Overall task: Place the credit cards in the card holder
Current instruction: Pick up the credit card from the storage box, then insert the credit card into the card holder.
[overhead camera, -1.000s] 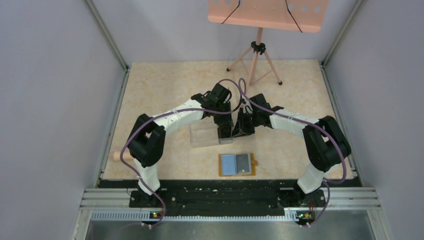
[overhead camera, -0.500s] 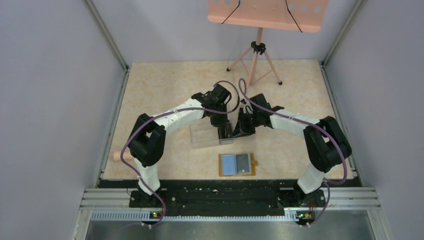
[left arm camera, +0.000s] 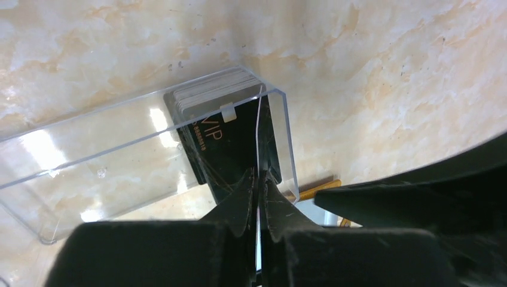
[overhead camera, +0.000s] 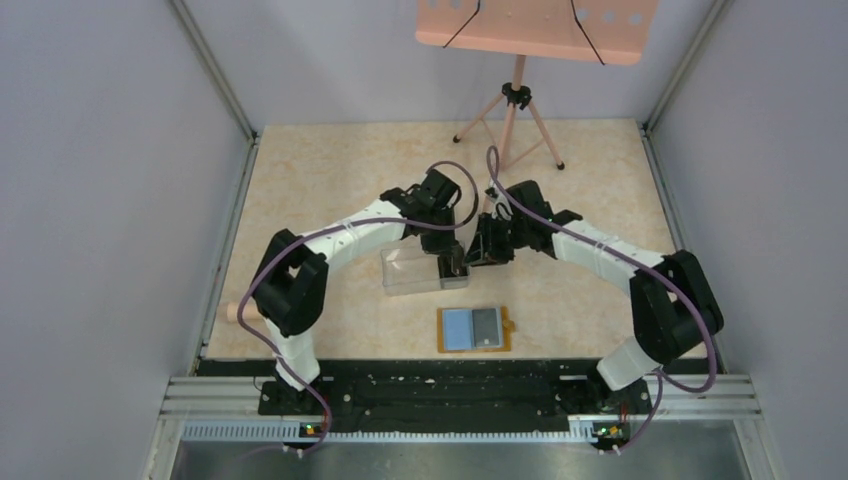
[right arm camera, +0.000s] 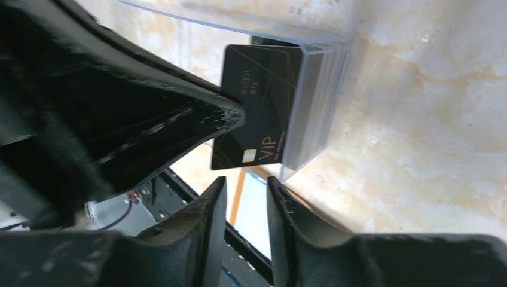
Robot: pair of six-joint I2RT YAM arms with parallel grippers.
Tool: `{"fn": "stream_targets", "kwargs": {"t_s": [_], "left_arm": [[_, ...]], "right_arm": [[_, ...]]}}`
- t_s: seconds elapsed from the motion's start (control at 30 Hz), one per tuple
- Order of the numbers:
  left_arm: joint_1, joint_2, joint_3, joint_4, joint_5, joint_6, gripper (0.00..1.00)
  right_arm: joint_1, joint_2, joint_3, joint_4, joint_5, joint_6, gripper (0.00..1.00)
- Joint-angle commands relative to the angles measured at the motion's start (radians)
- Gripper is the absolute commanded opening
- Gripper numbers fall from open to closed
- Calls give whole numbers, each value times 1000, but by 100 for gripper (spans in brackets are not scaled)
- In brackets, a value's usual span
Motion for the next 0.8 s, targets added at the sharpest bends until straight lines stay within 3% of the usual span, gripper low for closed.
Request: {"fn": "stream_targets", "kwargs": {"t_s": [0.0,0.2,0.4,0.63,0.77], "left_arm": [[-3,-138,-50,54,-65,-3,0],[-3,-365,-205,155,-74,-20,0],[-1,-597,-480,398,94,-82,0],[0,-733,-651,691,293,-203,0],[0,-745,-664,713,318,-225,0]], "right_arm": [[-11,-127,31,26,5,-4,34],[-51,-256,-26,39,-30,-5,59],[-75,-343,-132,167,-219,58,74],[-74,-375,-315,559,-463,272,71],[-74,-381,-352,623,-515,311,65]]}}
